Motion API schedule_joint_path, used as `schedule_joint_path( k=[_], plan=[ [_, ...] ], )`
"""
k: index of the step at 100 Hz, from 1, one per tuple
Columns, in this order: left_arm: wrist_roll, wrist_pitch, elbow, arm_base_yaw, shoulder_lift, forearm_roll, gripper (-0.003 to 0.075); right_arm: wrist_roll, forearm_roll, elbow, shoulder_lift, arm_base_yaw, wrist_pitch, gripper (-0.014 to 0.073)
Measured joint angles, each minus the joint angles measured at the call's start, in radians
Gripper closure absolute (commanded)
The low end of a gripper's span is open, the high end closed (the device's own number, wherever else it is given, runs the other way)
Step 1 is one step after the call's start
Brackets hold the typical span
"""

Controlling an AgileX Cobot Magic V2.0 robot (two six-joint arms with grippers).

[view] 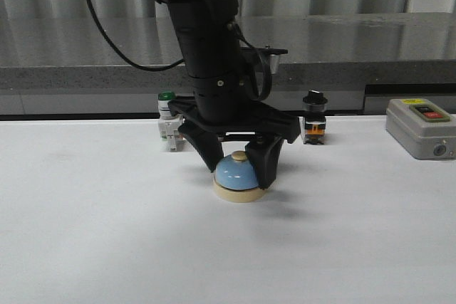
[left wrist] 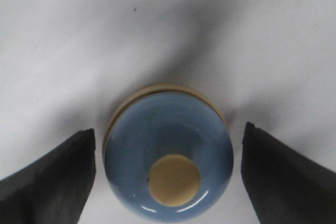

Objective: Place and press bell with both arms

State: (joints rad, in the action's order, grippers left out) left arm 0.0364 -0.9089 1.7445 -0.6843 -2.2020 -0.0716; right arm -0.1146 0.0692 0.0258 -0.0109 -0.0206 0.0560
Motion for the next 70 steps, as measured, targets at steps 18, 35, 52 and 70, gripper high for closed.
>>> schedule_joint_path(
  k=[18, 35, 52, 70],
  plan=[
    [0.000, 0.002, 0.000, 0.000, 0.002, 0.000, 0.0153, 0.000, 0.000, 0.000, 0.000, 0.000, 0.000, 0.0653],
    [0.016, 0.023, 0.000, -0.002, 0.051, 0.002, 0.0156, 0.000, 0.000, 0.000, 0.000, 0.000, 0.000, 0.0653],
    [0.038, 0.029, 0.000, -0.002, 0.122, 0.018, 0.0314, 0.000, 0.000, 0.000, 0.000, 0.000, 0.000, 0.0653],
    [0.053, 0.027, 0.000, -0.002, 0.180, 0.026, 0.0668, 0.000, 0.000, 0.000, 0.000, 0.000, 0.000, 0.0653]
  ],
)
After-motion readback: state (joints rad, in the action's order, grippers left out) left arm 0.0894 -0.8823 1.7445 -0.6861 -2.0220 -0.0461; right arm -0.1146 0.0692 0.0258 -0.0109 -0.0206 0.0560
